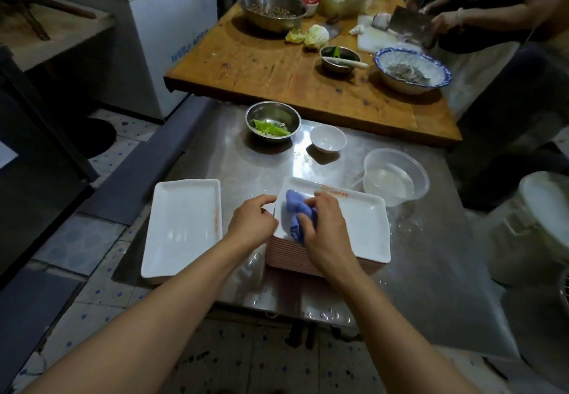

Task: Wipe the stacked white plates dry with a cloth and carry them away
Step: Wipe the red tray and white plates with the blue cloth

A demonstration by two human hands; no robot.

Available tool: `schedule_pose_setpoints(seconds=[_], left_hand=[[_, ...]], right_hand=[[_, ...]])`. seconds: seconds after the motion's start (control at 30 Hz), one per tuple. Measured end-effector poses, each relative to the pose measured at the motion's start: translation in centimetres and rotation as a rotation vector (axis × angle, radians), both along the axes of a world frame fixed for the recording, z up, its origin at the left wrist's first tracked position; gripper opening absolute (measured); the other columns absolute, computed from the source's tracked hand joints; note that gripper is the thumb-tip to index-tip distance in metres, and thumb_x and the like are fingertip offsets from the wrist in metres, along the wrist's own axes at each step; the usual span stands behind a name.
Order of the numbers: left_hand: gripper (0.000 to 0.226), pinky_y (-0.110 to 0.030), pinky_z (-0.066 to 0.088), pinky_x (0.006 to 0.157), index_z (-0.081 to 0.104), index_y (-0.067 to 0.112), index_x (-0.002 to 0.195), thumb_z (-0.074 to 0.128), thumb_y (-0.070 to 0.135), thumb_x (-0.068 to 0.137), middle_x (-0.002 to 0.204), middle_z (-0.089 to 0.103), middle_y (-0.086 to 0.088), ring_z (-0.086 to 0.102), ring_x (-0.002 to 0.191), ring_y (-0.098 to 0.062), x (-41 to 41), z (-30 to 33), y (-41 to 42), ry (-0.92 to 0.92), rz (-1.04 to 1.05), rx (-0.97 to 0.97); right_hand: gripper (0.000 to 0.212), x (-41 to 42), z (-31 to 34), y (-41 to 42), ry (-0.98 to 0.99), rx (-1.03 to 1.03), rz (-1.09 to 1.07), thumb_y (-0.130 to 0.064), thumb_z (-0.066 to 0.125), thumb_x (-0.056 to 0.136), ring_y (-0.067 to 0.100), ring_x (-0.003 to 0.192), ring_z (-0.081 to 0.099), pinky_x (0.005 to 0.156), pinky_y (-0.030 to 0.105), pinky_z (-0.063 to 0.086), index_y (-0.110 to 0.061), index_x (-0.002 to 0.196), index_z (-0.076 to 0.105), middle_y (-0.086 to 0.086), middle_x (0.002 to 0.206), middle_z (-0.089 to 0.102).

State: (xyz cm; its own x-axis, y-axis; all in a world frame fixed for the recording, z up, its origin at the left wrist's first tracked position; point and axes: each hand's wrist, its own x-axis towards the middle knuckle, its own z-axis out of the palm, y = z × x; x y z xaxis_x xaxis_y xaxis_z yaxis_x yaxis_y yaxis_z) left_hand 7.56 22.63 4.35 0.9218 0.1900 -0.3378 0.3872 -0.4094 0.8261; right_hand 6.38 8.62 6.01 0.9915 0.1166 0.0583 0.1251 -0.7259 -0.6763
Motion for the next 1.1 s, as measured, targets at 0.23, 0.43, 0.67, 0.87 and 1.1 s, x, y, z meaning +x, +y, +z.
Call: schedule_pose_setpoints(seconds=[0.23, 0.43, 0.67, 0.87, 1.1], left_hand=[[0.065, -0.040, 0.055, 0.082, 0.042, 0.026, 0.139, 0.062, 0.001, 0.083, 0.083, 0.056, -0.005, 0.060, 0.084, -0.026, 0.6, 0.0, 0.1, 0.012, -0.137, 0.053], [0.058, -0.042, 0.053, 0.077, 0.042, 0.025, 0.128, 0.063, 0.002, 0.079, 0.083, 0.056, -0.006, 0.060, 0.079, -0.026, 0.9, -0.3, 0.0, 0.040, -0.139, 0.097], [0.047, -0.036, 0.050, 0.065, 0.044, 0.025, 0.113, 0.060, 0.001, 0.076, 0.068, 0.054, -0.003, 0.054, 0.066, -0.019, 0.9, -0.6, -0.3, 0.053, -0.103, 0.086], [0.045, -0.042, 0.052, 0.072, 0.045, 0.023, 0.113, 0.058, 0.000, 0.076, 0.069, 0.055, -0.004, 0.056, 0.070, -0.021, 0.6, -0.1, -0.6, 0.021, -0.095, 0.107], [0.046, -0.041, 0.052, 0.071, 0.045, 0.020, 0.118, 0.059, 0.000, 0.079, 0.072, 0.056, -0.005, 0.056, 0.070, -0.021, 0.2, 0.1, -0.8, 0.000, -0.079, 0.096]], right_hand=[[0.019, 2.3, -1.7, 1.9, -0.012, -0.221, 0.127, -0.012, 0.058, 0.088, 0.029, 0.101, 0.049, 0.074, 0.025, 0.034, -0.005, 0.103, 0.068, 0.015, 0.107, 0.052], [0.031, 5.8, -2.5, 1.2, -0.112, -0.346, 0.113, -0.016, 0.049, 0.093, 0.027, 0.113, 0.044, 0.089, 0.034, 0.036, -0.011, 0.123, 0.058, 0.013, 0.124, 0.049], [0.028, 5.8, -2.2, -5.9, -0.187, -0.523, -0.005, -0.026, 0.057, 0.085, 0.027, 0.110, 0.051, 0.084, 0.037, 0.036, -0.015, 0.110, 0.065, 0.004, 0.117, 0.060], [0.026, 4.1, -1.6, -10.9, -0.160, -0.686, -0.006, -0.028, 0.050, 0.090, 0.023, 0.115, 0.045, 0.095, 0.037, 0.030, -0.018, 0.111, 0.062, 0.001, 0.121, 0.057], [0.027, -1.1, -0.9, -11.3, -0.067, -0.770, 0.115, -0.022, 0.046, 0.090, 0.020, 0.106, 0.044, 0.091, 0.031, 0.033, -0.025, 0.112, 0.062, -0.004, 0.117, 0.056]])
